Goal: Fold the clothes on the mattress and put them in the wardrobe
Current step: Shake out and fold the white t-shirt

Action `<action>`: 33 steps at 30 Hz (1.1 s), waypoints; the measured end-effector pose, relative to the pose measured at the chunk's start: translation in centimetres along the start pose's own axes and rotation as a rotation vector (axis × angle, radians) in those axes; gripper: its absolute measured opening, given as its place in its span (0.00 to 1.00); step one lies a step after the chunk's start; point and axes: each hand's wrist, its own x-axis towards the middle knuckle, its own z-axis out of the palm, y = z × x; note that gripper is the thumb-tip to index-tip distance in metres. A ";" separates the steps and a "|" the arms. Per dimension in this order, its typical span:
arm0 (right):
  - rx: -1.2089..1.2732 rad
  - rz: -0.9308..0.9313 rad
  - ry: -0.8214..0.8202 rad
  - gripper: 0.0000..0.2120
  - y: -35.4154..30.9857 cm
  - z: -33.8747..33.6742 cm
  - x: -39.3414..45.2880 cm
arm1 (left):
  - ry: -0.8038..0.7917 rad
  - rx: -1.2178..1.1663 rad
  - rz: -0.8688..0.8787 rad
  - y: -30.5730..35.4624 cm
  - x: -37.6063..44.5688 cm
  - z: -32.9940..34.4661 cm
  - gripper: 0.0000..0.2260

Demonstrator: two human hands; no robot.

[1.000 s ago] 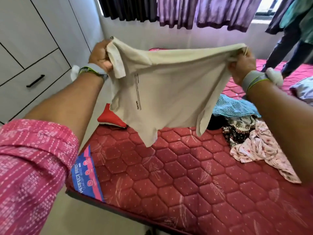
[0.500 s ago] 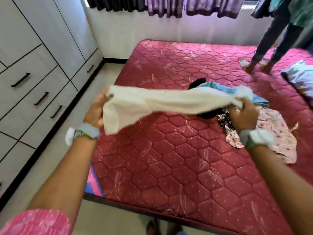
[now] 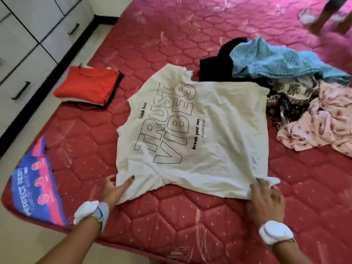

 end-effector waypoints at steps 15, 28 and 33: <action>-0.183 0.008 -0.216 0.10 -3.2 0.6 -2.5 | -0.157 0.320 0.046 -5.9 -3.1 -0.6 0.13; 0.227 -0.772 -0.222 0.30 -22.1 -0.7 -1.4 | -0.395 -0.287 -0.097 -1.7 -6.0 -2.7 0.10; 0.658 -0.703 -0.681 0.18 -24.5 -2.0 4.2 | -0.511 -0.281 -0.063 2.1 -2.7 -4.0 0.20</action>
